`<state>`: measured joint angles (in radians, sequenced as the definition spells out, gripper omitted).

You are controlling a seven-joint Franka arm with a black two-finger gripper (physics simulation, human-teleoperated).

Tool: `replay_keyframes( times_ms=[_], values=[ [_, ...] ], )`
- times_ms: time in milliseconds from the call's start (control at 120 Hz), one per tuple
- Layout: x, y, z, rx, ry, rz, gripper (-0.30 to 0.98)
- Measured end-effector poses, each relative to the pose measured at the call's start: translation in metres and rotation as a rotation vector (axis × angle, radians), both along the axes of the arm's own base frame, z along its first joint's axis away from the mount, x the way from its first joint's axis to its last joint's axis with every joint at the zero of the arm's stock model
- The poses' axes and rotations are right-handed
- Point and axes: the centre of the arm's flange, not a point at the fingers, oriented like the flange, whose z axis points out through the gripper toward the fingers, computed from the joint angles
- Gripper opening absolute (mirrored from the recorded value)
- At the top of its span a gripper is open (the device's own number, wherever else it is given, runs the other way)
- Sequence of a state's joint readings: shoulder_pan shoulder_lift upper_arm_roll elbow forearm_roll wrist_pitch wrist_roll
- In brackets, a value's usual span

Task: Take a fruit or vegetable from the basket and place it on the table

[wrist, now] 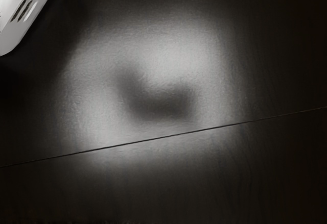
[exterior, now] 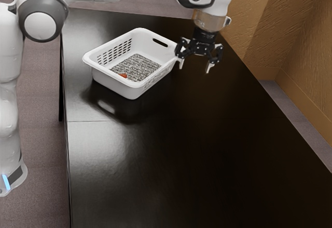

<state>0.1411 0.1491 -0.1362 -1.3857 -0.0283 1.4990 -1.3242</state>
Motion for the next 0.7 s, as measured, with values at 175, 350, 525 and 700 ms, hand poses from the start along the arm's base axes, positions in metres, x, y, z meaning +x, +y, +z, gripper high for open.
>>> replay_keyframes(
  times_ms=[175, 350, 525, 700],
  values=[
    [0.002, -0.001, 0.010, -0.001, -0.044, 0.226, 0.69],
    [-0.016, 0.003, 0.039, -0.029, -0.078, 0.398, 0.69],
    [-0.009, 0.063, 0.016, -0.070, -0.035, 0.386, 0.69],
    [0.007, 0.093, -0.019, -0.063, -0.023, 0.114, 0.69]
  ],
)
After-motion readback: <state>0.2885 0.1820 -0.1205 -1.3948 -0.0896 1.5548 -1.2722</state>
